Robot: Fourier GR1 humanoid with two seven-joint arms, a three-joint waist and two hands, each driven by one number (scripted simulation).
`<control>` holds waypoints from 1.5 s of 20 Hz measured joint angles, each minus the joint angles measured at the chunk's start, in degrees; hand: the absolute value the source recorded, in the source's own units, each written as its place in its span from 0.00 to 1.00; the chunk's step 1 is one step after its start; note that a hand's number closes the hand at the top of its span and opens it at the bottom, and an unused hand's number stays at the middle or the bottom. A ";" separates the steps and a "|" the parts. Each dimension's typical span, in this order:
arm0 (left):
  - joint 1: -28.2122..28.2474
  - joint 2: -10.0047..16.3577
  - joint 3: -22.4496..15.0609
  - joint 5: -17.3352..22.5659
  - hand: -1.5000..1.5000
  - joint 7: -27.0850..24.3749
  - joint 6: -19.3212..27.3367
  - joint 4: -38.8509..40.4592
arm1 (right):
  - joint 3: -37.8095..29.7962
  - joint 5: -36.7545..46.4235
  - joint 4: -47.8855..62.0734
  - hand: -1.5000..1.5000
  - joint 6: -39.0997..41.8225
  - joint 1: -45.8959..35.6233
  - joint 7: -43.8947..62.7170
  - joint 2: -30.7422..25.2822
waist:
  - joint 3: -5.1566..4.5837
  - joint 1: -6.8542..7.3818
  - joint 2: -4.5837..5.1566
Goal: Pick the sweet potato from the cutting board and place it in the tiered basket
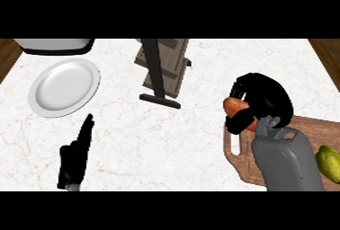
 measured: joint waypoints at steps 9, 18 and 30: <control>1.25 0.34 0.92 0.53 0.50 0.70 -0.13 -1.01 | -11.14 -12.67 -16.81 1.00 5.59 -20.60 6.21 0.97 | 0.09 -1.40 -0.31; 1.47 -0.03 1.24 0.28 0.50 -0.36 -0.22 -0.88 | -17.86 -16.70 -12.01 1.00 10.68 -43.79 8.80 -5.45 | 0.01 -1.41 -0.21; 0.08 -0.92 0.72 -0.67 0.50 -0.25 -0.60 -0.58 | -21.03 -10.93 13.10 1.00 8.84 -63.45 9.76 -9.10 | 0.01 0.11 0.66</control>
